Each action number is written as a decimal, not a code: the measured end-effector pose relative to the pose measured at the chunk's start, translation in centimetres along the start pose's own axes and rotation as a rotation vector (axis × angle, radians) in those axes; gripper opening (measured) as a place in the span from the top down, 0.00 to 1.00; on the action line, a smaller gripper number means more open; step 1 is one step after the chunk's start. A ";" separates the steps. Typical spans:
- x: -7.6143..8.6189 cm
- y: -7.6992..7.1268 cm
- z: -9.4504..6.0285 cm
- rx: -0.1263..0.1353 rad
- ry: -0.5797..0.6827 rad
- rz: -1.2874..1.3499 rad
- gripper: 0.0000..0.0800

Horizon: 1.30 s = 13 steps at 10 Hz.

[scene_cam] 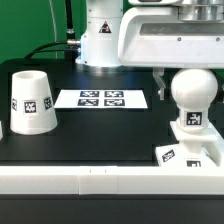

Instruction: Assemble lamp

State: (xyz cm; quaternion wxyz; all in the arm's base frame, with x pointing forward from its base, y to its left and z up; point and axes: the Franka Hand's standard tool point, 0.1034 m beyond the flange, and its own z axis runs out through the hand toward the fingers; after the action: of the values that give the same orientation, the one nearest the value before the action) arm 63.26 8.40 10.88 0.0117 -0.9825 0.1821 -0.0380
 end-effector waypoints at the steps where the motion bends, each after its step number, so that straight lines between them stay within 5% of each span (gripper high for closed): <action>1: 0.0 0.1 0.0 0.001 -0.007 0.092 0.28; 3: -0.4 0.0 0.1 -0.005 -0.019 0.191 0.28; 13: -0.6 0.1 0.2 0.069 -0.148 1.000 0.28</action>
Offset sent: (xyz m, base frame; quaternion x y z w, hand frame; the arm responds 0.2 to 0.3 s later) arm 0.0015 0.0109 -0.0012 0.0193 -0.0400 0.2464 0.9681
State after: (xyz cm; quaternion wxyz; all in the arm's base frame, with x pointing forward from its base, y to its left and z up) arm 62.65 8.52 10.68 0.0740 -0.7740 0.6278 0.0362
